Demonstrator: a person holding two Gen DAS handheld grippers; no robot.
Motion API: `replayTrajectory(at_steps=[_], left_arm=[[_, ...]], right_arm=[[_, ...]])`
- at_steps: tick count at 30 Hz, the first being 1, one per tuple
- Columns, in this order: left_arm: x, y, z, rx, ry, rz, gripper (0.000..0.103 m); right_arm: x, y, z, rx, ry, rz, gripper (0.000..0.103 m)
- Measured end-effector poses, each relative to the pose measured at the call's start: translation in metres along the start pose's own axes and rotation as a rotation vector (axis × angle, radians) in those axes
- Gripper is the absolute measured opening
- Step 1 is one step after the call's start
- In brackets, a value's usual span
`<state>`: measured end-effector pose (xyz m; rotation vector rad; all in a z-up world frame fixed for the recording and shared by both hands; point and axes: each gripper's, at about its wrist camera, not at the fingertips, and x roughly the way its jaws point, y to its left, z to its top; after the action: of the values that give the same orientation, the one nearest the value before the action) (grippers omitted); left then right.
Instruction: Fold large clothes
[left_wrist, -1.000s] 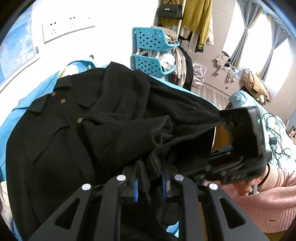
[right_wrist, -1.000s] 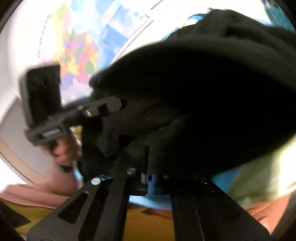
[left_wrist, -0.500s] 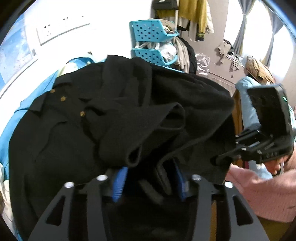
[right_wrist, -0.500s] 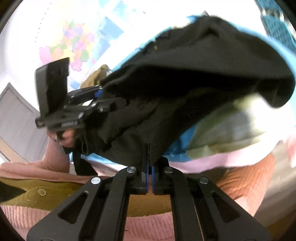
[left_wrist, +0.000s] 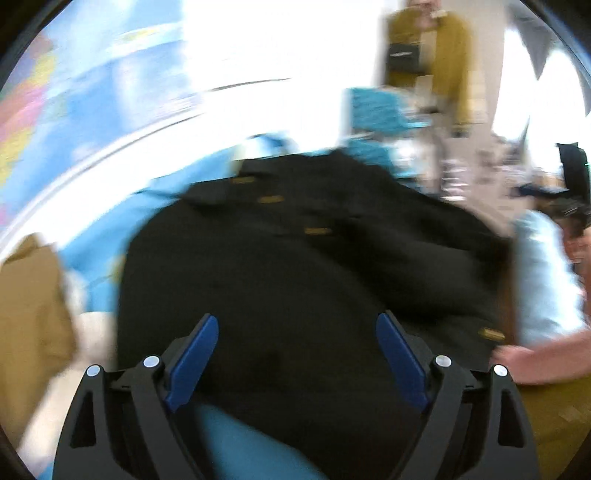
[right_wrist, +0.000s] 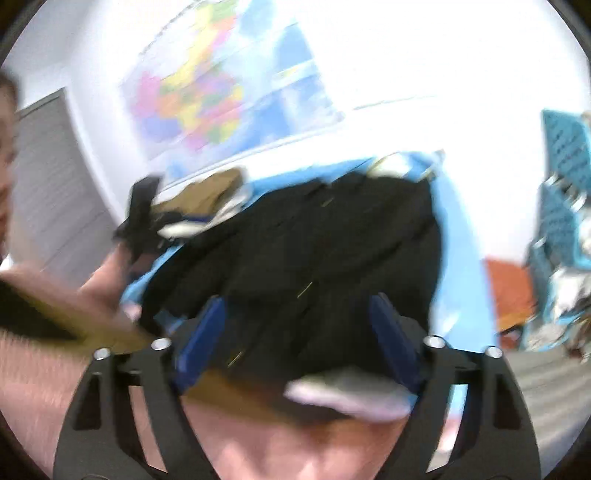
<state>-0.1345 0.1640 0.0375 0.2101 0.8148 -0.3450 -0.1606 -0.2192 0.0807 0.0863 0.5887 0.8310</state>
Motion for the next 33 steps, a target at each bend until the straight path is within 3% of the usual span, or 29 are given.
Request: replayTrajectory(at_steps=[2,4,9,15,17,21,24,25,27,29,30,31,32,33], left_arm=[[0.026,0.029,0.016,-0.072,0.065,0.112,0.084],[0.045,0.054,0.028,-0.124,0.097,0.162,0.084],[0.093,0.111,0.071,-0.223,0.146,0.282,0.084],[0.146,0.149,0.123,-0.266,0.185,0.284,0.083],[0.164,0.16,0.138,-0.301,0.197,0.228,0.083],[0.182,0.168,0.17,-0.35,0.184,0.207,0.084],[0.21,0.166,0.187,-0.339,0.264,0.241,0.085],[0.22,0.164,0.189,-0.322,0.303,0.263,0.084],[0.243,0.162,0.188,-0.292,0.378,0.292,0.083],[0.249,0.161,0.187,-0.286,0.373,0.261,0.066],[0.248,0.16,0.187,-0.296,0.357,0.202,0.036],[0.247,0.16,0.187,-0.3,0.35,0.185,0.025],[0.244,0.158,0.189,-0.284,0.337,0.219,0.0],[0.24,0.155,0.192,-0.246,0.322,0.274,0.0]], right_arm=[[0.044,-0.019,0.033,0.016,0.028,-0.061,0.082],[0.094,-0.038,0.066,0.025,0.063,-0.116,0.08],[0.206,-0.065,0.097,-0.058,0.208,-0.153,0.074],[0.305,-0.06,0.131,-0.092,0.313,-0.096,0.072],[0.33,-0.059,0.148,-0.072,0.312,-0.089,0.073],[0.373,-0.052,0.172,-0.096,0.323,-0.137,0.075],[0.405,-0.05,0.172,-0.152,0.412,-0.193,0.075],[0.414,-0.052,0.17,-0.159,0.45,-0.211,0.07],[0.429,-0.059,0.163,-0.18,0.532,-0.259,0.046],[0.428,-0.061,0.162,-0.206,0.53,-0.257,0.028],[0.424,-0.064,0.165,-0.203,0.516,-0.249,0.024],[0.42,-0.065,0.169,-0.191,0.5,-0.235,0.019],[0.412,-0.067,0.176,-0.16,0.461,-0.208,0.018],[0.406,-0.07,0.184,-0.127,0.423,-0.189,0.017]])
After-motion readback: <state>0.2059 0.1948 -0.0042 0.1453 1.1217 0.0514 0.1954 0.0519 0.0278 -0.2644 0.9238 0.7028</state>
